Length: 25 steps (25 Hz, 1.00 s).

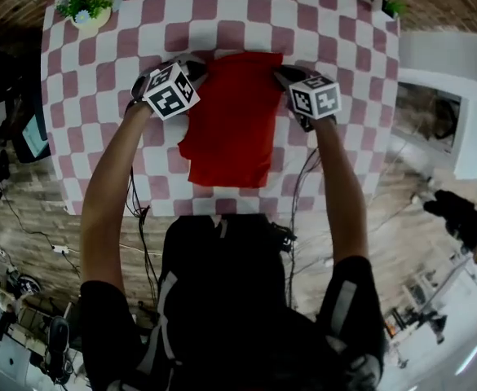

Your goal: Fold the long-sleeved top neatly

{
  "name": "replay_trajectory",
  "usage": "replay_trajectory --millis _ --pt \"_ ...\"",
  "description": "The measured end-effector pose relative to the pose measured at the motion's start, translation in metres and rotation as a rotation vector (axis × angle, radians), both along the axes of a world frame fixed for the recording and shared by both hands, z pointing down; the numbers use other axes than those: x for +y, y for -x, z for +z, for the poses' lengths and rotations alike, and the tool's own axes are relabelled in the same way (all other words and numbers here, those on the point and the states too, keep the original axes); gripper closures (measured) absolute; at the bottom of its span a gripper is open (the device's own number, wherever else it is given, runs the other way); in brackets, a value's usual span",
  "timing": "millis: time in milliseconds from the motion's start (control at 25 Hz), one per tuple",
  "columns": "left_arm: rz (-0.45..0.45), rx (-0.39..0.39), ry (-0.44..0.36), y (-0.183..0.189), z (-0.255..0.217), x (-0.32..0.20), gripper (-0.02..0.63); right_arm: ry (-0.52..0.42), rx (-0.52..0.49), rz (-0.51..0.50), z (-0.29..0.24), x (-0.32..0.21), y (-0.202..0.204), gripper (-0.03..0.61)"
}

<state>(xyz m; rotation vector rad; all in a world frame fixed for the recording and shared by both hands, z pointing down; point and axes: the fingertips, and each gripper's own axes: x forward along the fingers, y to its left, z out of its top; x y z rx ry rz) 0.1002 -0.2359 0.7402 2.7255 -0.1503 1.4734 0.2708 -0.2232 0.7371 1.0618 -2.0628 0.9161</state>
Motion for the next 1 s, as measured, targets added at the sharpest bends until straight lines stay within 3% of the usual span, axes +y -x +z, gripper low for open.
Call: replay_trajectory --millis 320,520,720,800,880,1000 --pt "0.103 -0.026 -0.021 -0.047 0.003 -0.011 0.578 0.017 -0.045 0.119 0.012 0.014 -0.045 0.551" --pt "0.063 0.001 0.022 -0.049 0.008 -0.011 0.578 0.016 -0.03 0.128 0.011 0.013 -0.043 0.551" --pt "0.063 -0.016 -0.008 -0.049 0.007 -0.011 0.577 0.024 -0.036 0.115 0.013 0.013 -0.042 0.546" --pt "0.052 -0.006 0.002 -0.048 0.006 -0.01 0.572 0.025 -0.012 0.096 0.008 0.013 -0.043 0.51" --pt "0.045 0.008 0.016 -0.043 0.002 -0.012 0.531 0.021 0.011 0.059 0.002 0.013 -0.042 0.457" --pt "0.047 0.009 0.044 -0.035 -0.005 -0.017 0.475 0.027 0.037 -0.012 0.0 0.011 -0.046 0.43"
